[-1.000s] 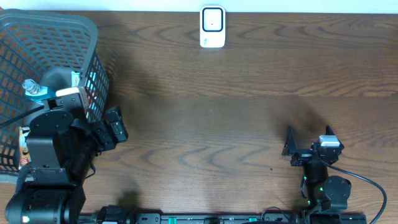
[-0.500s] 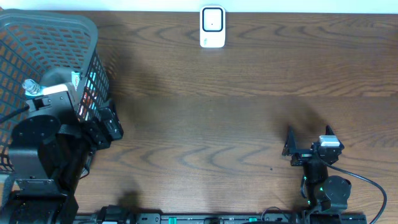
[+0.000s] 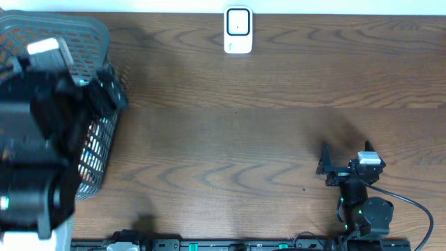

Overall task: Scan the item barcode
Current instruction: 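Lower the left gripper into the basket and grasp the teal Listerine bottle, then lift the bottle out and carry it toward the white scanner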

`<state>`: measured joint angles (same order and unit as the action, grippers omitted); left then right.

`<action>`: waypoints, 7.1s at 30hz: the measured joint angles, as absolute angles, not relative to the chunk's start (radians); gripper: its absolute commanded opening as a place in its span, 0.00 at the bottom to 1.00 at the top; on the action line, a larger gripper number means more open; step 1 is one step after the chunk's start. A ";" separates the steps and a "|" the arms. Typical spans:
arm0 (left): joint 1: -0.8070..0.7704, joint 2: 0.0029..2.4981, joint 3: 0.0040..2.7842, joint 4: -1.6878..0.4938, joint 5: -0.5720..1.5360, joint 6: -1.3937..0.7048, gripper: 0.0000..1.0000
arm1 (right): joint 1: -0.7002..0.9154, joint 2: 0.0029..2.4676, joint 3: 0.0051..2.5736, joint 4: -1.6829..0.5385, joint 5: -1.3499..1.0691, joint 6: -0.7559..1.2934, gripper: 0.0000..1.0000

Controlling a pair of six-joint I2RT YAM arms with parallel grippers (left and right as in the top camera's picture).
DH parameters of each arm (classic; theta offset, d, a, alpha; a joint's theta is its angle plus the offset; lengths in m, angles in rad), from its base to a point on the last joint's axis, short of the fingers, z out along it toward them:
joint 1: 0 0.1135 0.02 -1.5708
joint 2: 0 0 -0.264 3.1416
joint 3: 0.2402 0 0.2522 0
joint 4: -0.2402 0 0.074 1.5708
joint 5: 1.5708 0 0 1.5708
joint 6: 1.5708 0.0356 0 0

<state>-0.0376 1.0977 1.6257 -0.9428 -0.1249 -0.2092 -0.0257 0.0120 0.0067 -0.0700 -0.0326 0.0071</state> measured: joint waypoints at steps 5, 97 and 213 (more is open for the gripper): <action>0.054 1.216 1.663 -0.939 -0.174 -0.287 0.98 | -0.026 0.012 0.007 -0.070 -0.033 0.007 0.99; 0.406 1.419 1.669 -1.072 -0.210 -0.651 0.98 | -0.026 0.012 0.007 -0.070 -0.033 0.007 0.99; -0.695 1.911 1.644 -0.794 0.104 0.039 0.35 | -0.026 0.012 0.007 -0.070 -0.033 0.007 0.99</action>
<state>-0.6949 1.9114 1.6440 -0.7937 0.1036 0.0387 -0.0257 0.0120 0.0067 -0.0700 -0.0326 0.0071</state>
